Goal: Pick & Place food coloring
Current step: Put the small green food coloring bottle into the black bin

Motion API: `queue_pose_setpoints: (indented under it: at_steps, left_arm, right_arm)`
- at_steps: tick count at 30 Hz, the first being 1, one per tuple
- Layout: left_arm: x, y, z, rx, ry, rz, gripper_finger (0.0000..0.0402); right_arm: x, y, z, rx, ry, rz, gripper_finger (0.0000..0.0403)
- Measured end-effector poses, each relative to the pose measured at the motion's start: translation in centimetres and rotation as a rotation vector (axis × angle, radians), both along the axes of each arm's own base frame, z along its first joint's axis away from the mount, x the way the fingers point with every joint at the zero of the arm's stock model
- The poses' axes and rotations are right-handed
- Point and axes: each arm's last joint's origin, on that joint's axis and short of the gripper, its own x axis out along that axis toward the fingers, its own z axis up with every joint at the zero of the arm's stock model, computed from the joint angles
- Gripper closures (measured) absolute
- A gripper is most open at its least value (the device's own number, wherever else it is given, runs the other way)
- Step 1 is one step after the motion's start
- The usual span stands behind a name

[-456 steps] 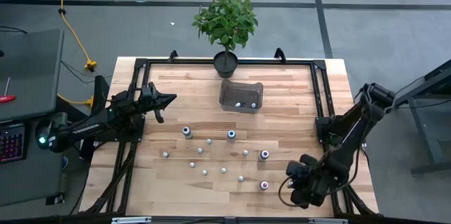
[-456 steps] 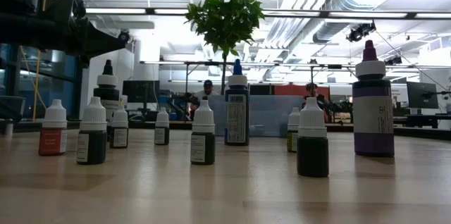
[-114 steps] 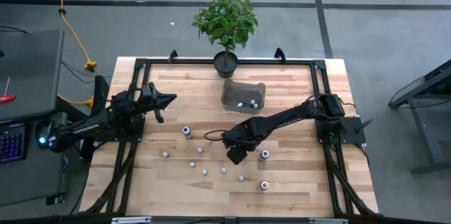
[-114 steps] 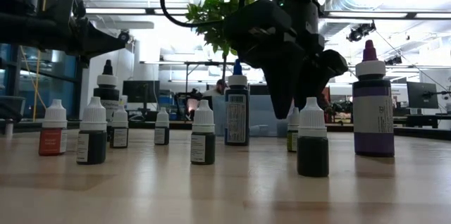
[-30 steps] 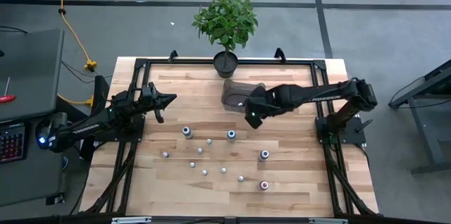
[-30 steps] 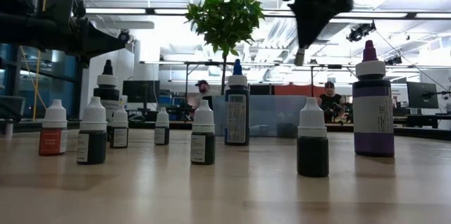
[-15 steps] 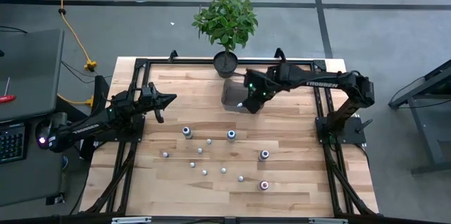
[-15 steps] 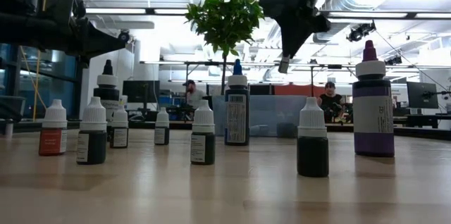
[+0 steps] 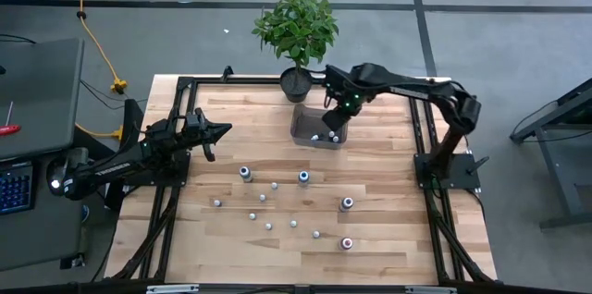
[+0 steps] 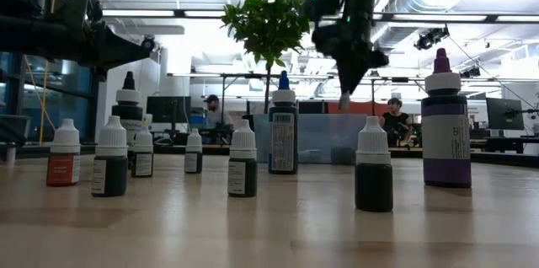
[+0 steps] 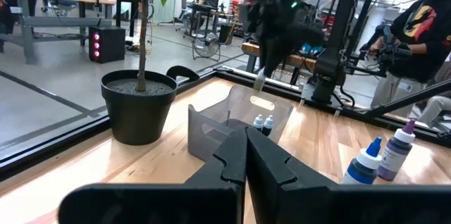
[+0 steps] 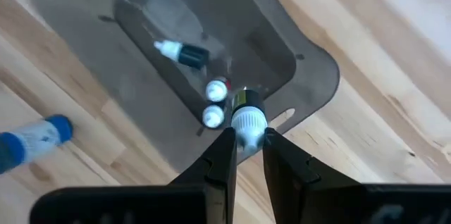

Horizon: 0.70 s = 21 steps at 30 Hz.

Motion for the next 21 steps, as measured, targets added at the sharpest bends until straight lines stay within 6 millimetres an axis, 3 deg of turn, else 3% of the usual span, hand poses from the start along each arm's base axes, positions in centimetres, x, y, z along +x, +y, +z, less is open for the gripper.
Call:
queue_pose_setpoints:
  at_steps: [6, 21]
  left_arm:
    - [0.0, 0.0, 0.0, 0.000, 0.000, 0.000, 0.0401]
    - [0.0, 0.0, 0.0, 0.000, 0.000, 0.000, 0.0401]
  right_arm:
    - [0.8, -1.8, -3.1, 0.060, 0.047, 0.022, 0.0352]
    - [1.5, -3.1, -5.6, 0.098, 0.075, 0.019, 0.0352]
